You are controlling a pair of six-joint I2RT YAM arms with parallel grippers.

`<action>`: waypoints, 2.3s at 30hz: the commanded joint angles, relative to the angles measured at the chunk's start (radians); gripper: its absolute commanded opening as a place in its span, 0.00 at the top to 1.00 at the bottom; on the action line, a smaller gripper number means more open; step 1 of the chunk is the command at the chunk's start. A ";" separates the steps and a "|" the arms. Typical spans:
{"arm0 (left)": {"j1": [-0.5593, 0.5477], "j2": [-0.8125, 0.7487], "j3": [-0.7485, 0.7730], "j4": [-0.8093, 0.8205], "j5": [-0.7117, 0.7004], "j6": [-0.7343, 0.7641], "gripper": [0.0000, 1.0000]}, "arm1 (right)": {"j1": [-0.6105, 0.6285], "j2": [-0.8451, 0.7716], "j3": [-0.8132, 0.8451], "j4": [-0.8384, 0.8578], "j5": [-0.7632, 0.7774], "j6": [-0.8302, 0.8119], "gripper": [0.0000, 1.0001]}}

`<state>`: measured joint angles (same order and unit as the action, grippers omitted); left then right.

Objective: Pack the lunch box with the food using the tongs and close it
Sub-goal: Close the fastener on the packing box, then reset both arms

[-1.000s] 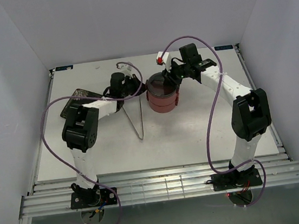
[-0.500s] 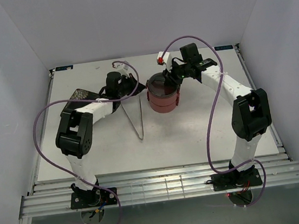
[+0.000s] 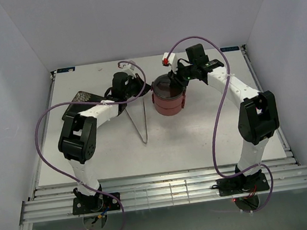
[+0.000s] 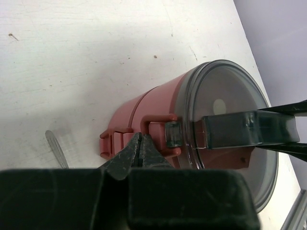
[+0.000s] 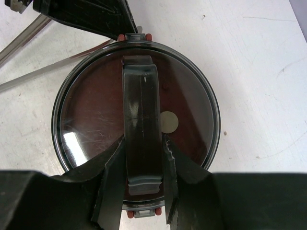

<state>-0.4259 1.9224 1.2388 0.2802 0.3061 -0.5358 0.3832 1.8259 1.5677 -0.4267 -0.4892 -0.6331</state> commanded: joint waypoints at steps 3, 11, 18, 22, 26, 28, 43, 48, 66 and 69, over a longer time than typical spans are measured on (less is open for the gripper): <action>-0.082 -0.062 -0.036 -0.006 0.097 -0.038 1.00 | 0.008 0.050 -0.015 -0.095 0.043 0.006 0.79; -0.006 -0.069 -0.015 -0.067 0.071 -0.027 1.00 | 0.002 0.042 -0.023 -0.098 0.031 0.007 0.80; 0.116 -0.108 -0.025 -0.098 0.008 0.022 1.00 | -0.003 0.033 -0.026 -0.101 0.021 0.009 0.80; 0.107 -0.086 0.017 -0.093 0.053 0.033 1.00 | -0.003 0.036 -0.026 -0.106 0.021 0.009 0.80; 0.032 -0.025 0.062 -0.087 0.067 0.019 1.00 | -0.003 0.038 -0.020 -0.109 0.024 0.007 0.81; 0.001 0.018 0.063 -0.072 0.085 -0.009 1.00 | -0.003 0.038 -0.017 -0.109 0.021 0.009 0.82; -0.039 -0.066 -0.052 -0.060 0.036 -0.015 1.00 | -0.020 0.049 -0.009 -0.113 0.011 0.009 0.85; 0.056 -0.071 -0.010 -0.087 0.042 0.016 1.00 | -0.020 0.046 -0.008 -0.119 0.001 0.006 0.84; 0.056 -0.381 -0.124 -0.090 0.041 0.079 0.59 | -0.081 -0.036 -0.081 -0.211 -0.011 -0.200 0.54; 0.056 -0.420 -0.145 -0.091 0.039 0.083 0.02 | -0.081 -0.048 -0.061 -0.202 -0.038 -0.186 0.26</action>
<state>-0.3702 1.5501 1.1259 0.2016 0.3542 -0.4675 0.3107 1.7733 1.5352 -0.5072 -0.5461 -0.7853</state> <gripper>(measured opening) 0.881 0.719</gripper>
